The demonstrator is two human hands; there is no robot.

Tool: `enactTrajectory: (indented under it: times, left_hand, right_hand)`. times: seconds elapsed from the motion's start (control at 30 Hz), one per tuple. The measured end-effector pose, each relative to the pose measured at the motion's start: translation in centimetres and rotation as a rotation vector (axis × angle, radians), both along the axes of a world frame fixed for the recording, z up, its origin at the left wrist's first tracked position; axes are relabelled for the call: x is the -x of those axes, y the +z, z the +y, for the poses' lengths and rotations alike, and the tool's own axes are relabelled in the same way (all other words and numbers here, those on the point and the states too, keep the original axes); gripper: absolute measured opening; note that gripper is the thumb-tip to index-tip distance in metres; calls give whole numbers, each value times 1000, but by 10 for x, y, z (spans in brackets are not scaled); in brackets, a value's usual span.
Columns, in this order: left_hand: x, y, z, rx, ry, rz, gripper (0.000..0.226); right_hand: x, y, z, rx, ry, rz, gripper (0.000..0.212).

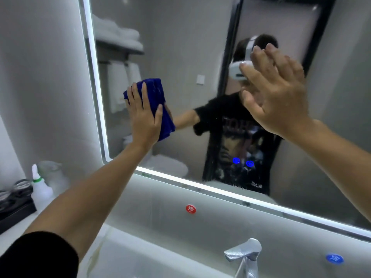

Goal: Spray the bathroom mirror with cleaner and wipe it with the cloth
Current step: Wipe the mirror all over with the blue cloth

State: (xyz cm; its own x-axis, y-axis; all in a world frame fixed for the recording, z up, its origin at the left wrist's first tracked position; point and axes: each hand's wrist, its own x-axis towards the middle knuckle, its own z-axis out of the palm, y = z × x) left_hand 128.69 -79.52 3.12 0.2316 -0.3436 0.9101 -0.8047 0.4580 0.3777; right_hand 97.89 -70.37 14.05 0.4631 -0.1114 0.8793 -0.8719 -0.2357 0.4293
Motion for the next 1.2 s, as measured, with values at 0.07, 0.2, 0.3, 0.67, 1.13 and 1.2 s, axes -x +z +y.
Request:
enactTrajectory:
  times: [0.07, 0.2, 0.3, 0.67, 1.13, 1.2]
  left_hand:
    - [-5, 6, -1, 21, -30, 24, 63]
    - [3, -16, -2, 56, -67, 112, 62]
    - [8, -55, -1, 46, -56, 187, 63]
    - [-10, -177, 5, -164, -72, 437, 63]
    - [-97, -101, -23, -93, -2, 505, 59]
    - [-97, -109, -24, -85, 55, 444, 61]
  right_hand:
    - [-11, -6, -5, -11, -16, 15, 49]
    - [-34, -31, -19, -50, 31, 111, 53]
    - [-49, -55, -26, -79, 70, 165, 52]
    - [-130, -116, -34, -216, 109, 368, 52]
    - [-245, -140, -60, -270, 243, 394, 54]
    - [-250, -145, -63, -265, 251, 374, 50]
